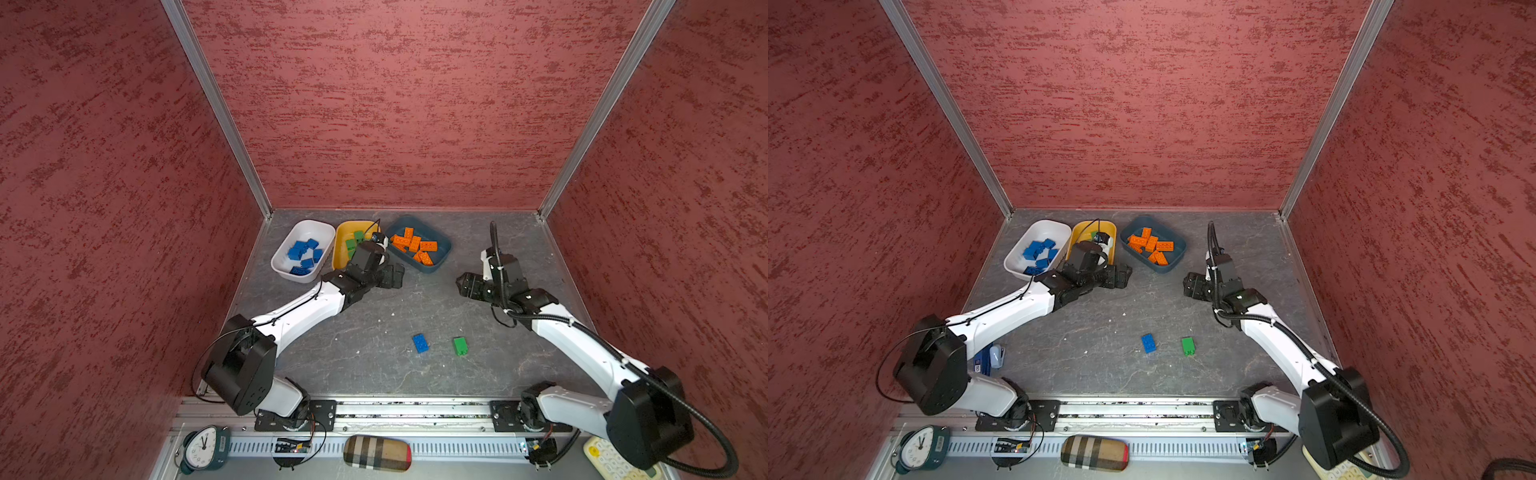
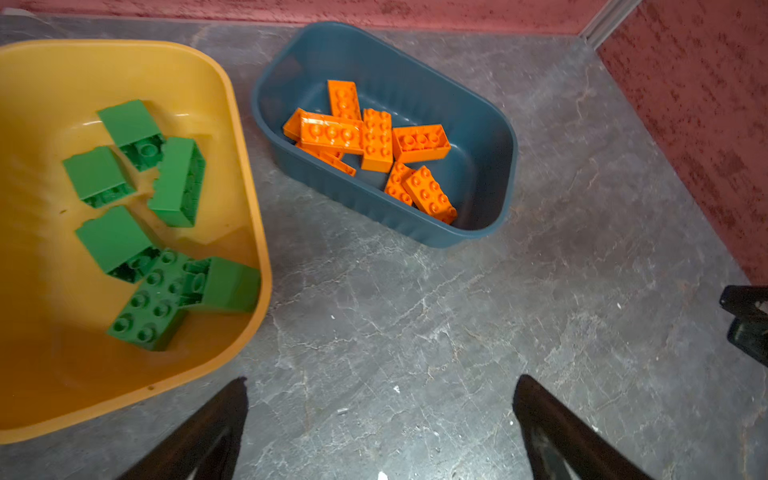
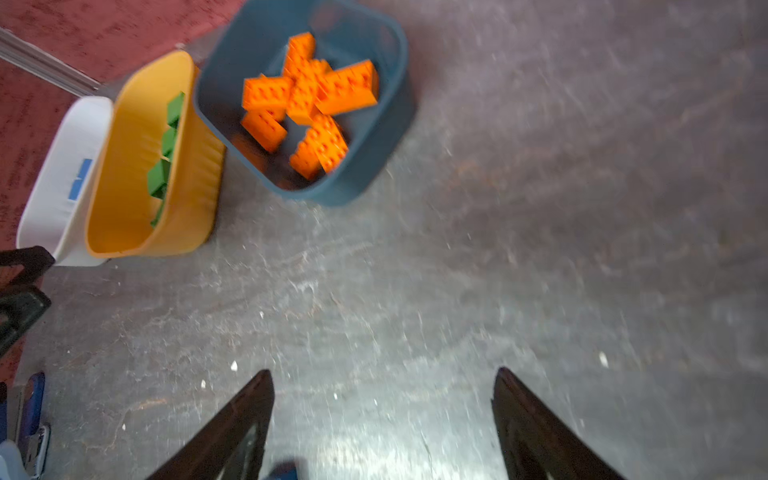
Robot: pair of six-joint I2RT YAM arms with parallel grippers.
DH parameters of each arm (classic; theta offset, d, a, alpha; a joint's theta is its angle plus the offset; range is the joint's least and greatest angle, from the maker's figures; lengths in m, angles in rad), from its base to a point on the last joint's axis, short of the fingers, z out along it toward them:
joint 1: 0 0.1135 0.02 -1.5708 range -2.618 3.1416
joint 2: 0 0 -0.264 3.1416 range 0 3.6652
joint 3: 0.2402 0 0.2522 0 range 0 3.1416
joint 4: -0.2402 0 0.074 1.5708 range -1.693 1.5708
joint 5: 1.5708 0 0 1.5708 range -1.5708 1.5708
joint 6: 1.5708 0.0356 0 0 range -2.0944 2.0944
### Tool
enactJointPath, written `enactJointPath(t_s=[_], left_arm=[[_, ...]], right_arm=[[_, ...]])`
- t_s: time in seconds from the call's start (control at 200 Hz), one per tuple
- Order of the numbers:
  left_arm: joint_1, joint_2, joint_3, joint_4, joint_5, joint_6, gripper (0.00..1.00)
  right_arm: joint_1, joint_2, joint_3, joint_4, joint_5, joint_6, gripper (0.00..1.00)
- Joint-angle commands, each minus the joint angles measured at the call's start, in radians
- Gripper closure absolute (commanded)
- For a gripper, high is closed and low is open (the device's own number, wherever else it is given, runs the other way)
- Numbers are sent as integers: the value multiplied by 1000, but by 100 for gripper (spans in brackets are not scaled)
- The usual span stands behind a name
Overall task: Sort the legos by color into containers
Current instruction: 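Grasp the last green brick with the right gripper and drop it into the yellow tub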
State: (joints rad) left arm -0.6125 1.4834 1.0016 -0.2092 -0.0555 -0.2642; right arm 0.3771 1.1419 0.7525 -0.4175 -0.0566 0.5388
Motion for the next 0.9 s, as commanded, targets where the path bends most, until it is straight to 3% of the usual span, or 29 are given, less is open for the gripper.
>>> enactJointPath(t_s=[0.0,0.24,0.321,0.491,0.616,0.731,0.842,0.892], left_arm=[[-27,17,28,3,-48,34,0],[-59,31,9,9,-50,15,1],[-71,35,8,11,-48,27,1],[-84,54,10,-10,-36,39,1],[-83,40,-10,-1,-63,25,0],[-82,34,-27,16,-74,3,0],[-81,34,-25,8,-106,-20,0],[-73,19,-30,4,-129,-46,1]], right_arm=[[38,-77,-44,-169,-19,157,14],[210,-188,-166,-271,-47,323,16],[269,-159,-176,-256,-57,345,18],[354,-20,-168,-218,66,358,21],[386,97,-139,-183,124,307,38],[396,160,-110,-208,187,276,47],[401,168,-83,-203,212,221,69],[402,152,-64,-179,210,170,75]])
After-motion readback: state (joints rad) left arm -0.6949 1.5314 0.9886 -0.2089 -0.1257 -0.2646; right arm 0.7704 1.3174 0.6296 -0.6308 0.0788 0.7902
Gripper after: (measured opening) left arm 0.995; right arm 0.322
